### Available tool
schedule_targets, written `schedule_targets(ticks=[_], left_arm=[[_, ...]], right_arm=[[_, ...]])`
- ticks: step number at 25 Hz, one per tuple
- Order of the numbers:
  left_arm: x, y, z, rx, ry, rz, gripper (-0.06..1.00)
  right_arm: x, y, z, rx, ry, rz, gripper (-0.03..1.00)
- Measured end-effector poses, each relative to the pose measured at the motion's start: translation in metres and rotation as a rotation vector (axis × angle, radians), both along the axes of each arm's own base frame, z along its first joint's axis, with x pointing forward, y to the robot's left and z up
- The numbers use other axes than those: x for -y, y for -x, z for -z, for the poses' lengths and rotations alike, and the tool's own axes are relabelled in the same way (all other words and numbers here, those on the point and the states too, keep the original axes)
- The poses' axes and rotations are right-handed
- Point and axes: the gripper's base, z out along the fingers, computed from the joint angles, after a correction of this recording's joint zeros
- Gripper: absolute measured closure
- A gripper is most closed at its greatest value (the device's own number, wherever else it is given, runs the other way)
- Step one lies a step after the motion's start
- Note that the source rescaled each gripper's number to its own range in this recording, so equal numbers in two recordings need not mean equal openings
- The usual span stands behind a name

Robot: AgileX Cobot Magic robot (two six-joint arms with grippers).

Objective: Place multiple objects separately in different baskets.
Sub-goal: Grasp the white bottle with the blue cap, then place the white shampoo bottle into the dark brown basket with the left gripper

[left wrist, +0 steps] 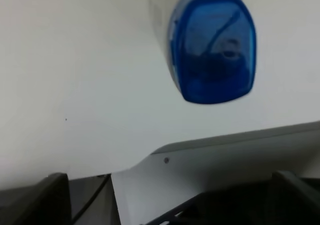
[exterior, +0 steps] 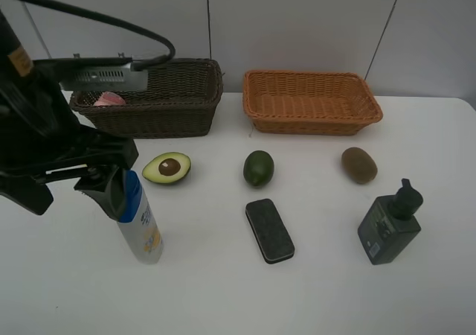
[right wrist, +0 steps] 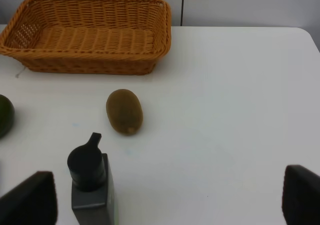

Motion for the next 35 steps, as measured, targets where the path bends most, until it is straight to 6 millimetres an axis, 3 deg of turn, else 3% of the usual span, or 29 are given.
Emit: schedule_targets(ticks=[12, 16, 18, 19, 23, 26, 30, 35], left_arm=[[0.027, -0.036, 0.069, -0.066, -0.052, -0.004, -0.05], [0.03, -0.04, 0.078, -0.065, -0.054, -0.005, -0.04], [0.031, -0.041, 0.078, -0.053, -0.048, -0.005, 0.08], [0.031, -0.041, 0.078, -0.049, -0.046, -0.005, 0.2], [0.03, -0.043, 0.078, -0.029, -0.051, 0.004, 0.78], [0.03, -0.043, 0.078, -0.028, -0.054, 0.006, 0.8], [0.029, -0.042, 0.067, -0.054, -0.072, 0.01, 0.8], [0.04, -0.058, -0.002, 0.031, -0.009, 0.038, 0.8]], right_arm=[[0.0, 0.0, 0.0, 0.0, 0.0, 0.0, -0.01], [0.0, 0.0, 0.0, 0.0, 0.0, 0.0, -0.01], [0.0, 0.0, 0.0, 0.0, 0.0, 0.0, -0.01], [0.0, 0.0, 0.0, 0.0, 0.0, 0.0, -0.01], [0.0, 0.0, 0.0, 0.0, 0.0, 0.0, -0.01], [0.0, 0.0, 0.0, 0.0, 0.0, 0.0, -0.01], [0.0, 0.0, 0.0, 0.0, 0.0, 0.0, -0.01], [0.0, 0.0, 0.0, 0.0, 0.0, 0.0, -0.01]])
